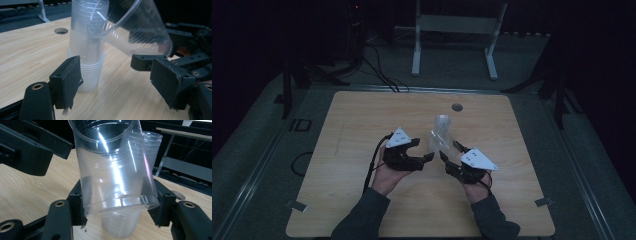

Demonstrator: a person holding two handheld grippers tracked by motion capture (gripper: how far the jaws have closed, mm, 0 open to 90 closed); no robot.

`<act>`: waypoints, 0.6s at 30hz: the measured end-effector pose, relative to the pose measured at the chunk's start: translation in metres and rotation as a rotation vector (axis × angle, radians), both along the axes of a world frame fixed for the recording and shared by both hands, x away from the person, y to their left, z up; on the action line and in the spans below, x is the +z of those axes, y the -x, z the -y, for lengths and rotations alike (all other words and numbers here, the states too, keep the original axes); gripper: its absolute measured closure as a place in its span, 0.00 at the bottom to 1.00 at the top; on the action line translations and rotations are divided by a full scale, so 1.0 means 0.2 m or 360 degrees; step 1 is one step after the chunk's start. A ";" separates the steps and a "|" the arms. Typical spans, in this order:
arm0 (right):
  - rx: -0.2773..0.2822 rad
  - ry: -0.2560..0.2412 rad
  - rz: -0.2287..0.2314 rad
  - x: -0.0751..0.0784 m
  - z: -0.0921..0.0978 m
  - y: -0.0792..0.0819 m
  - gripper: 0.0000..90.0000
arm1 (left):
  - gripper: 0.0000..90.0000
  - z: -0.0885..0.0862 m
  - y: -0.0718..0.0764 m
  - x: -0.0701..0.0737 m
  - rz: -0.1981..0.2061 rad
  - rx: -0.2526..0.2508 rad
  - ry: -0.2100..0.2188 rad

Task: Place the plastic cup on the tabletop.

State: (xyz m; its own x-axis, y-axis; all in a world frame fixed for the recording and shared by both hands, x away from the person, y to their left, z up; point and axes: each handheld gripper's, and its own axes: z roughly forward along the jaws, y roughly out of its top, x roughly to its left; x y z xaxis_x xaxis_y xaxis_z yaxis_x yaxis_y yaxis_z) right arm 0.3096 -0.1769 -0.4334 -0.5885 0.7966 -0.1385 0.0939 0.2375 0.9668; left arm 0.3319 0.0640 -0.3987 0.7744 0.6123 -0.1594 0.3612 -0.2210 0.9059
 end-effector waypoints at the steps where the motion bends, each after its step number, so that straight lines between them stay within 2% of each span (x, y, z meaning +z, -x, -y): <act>1: 0.0000 0.0001 0.0002 0.00 0.00 0.00 0.47 | 0.27 0.01 0.00 0.00 -0.0001 0.0000 0.0006; 10: -0.0004 -0.0001 0.0001 -0.01 -0.02 0.00 0.47 | 0.26 0.03 0.00 0.01 -0.0010 -0.0013 0.0020; 18: -0.0003 -0.0005 0.0000 -0.02 -0.03 0.00 0.47 | 0.24 0.05 -0.01 0.00 -0.0045 -0.0027 0.0079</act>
